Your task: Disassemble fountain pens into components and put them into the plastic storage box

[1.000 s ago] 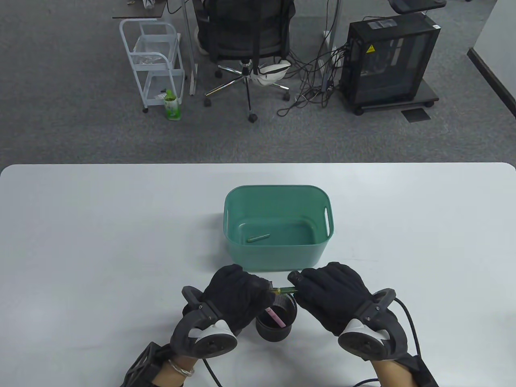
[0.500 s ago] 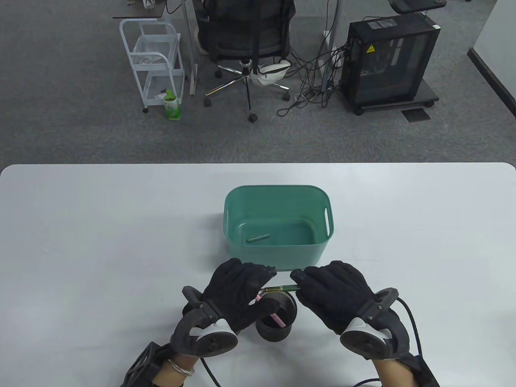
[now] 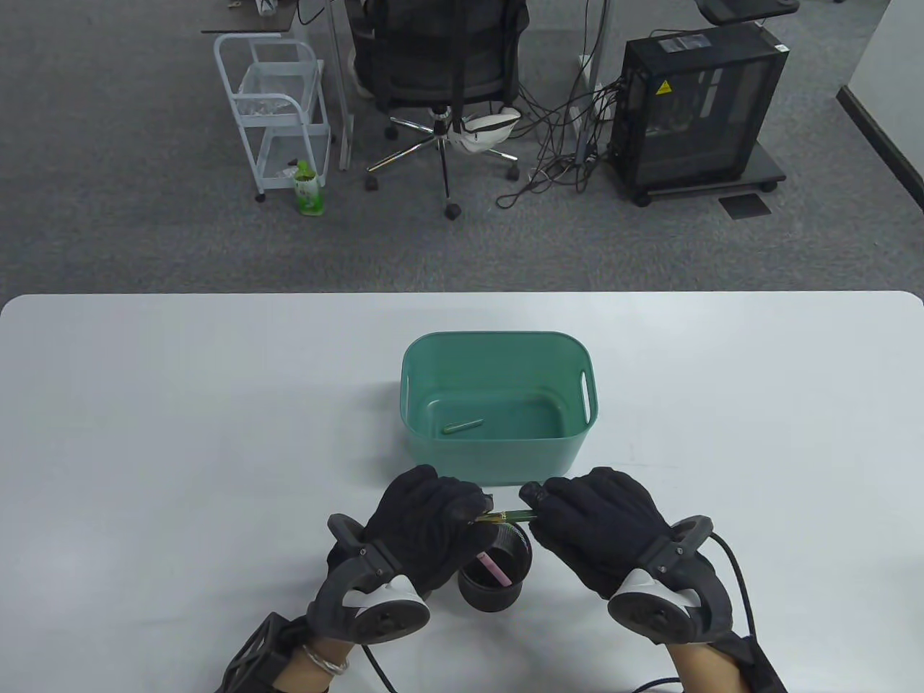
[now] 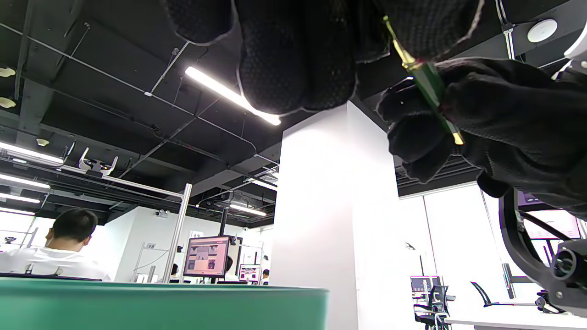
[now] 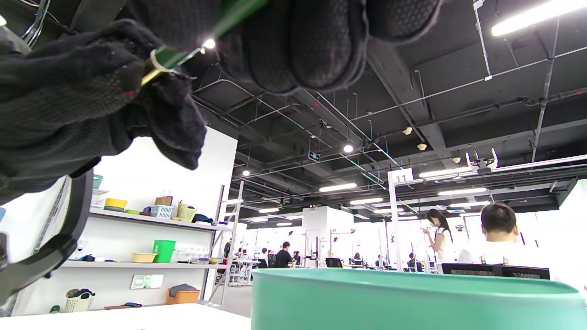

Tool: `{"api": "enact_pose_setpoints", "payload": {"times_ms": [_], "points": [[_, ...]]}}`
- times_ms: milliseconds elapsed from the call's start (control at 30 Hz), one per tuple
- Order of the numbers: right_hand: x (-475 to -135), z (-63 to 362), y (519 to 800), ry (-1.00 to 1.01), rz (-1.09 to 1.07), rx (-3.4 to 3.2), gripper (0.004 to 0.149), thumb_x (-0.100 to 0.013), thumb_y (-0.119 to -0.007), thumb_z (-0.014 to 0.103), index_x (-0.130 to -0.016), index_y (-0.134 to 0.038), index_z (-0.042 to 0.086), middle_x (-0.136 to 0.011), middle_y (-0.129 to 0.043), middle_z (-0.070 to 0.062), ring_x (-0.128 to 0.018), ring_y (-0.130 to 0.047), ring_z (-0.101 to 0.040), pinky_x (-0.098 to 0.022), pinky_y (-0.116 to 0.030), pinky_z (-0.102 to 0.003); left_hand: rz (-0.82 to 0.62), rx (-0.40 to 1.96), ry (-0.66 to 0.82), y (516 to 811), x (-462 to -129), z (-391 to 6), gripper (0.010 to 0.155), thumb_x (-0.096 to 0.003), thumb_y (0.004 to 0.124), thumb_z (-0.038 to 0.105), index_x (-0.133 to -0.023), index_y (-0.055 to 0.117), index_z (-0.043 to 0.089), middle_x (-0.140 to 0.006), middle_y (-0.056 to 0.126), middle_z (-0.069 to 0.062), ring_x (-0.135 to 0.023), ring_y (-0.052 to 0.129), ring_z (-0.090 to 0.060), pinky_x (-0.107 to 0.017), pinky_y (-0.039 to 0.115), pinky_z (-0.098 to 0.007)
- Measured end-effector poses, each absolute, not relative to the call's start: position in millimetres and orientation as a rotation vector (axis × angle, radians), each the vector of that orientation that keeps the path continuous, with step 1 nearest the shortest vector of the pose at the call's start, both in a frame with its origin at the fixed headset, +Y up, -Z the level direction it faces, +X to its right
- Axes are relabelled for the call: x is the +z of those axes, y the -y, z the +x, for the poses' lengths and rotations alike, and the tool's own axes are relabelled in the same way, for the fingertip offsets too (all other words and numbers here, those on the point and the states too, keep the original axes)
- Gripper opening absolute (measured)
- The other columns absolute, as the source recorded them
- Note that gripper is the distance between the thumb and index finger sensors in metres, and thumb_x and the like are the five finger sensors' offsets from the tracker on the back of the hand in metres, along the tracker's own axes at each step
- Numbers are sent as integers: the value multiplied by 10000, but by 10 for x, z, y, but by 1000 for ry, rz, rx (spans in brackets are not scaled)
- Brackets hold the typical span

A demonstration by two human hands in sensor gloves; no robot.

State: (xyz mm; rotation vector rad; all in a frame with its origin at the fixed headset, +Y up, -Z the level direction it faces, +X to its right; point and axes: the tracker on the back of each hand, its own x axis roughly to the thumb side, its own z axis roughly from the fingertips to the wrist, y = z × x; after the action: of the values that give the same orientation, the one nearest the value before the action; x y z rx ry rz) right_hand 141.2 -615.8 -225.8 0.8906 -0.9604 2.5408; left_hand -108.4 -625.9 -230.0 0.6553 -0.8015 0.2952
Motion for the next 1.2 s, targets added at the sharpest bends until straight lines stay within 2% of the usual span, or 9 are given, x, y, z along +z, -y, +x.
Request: {"api": "enact_pose_setpoints", "payload": {"times_ms": [867,900,1067,1200], "points": [[-2243,1376,6166,948,920,2528,431,-542,-716,496,-911,-857,325,-864,-873,65,-724,-887,-135,-698,-672,-429,682,354,797,6257,-2332,-1123,548,-655,521,519,-679,925,150,-518,1077,8,-435,1054,-183,-614,775,-452],[-2244,1377,6167,947,919,2528,430,-543,-715,496,-911,-857,325,-864,-873,66,-724,-888,-135,-698,-673,-428,678,353,796,6259,-2334,-1125,553,-654,518,526,-701,918,147,-546,1073,2,-461,1051,-190,-625,766,-458],[-2245,1386,6163,951,911,2530,430,-543,-715,497,-912,-856,327,-864,-872,65,-723,-889,-135,-696,-674,-429,664,331,799,6269,-2326,-1123,654,-611,593,630,-1032,690,139,-915,928,-58,-812,928,-259,-760,638,-525],[-2245,1385,6163,951,912,2531,431,-542,-714,497,-912,-856,326,-865,-872,64,-723,-889,-135,-697,-674,-429,672,323,812,6264,-2310,-1115,635,-613,681,587,-1060,596,144,-1001,844,-52,-898,863,-254,-802,586,-528]]}}
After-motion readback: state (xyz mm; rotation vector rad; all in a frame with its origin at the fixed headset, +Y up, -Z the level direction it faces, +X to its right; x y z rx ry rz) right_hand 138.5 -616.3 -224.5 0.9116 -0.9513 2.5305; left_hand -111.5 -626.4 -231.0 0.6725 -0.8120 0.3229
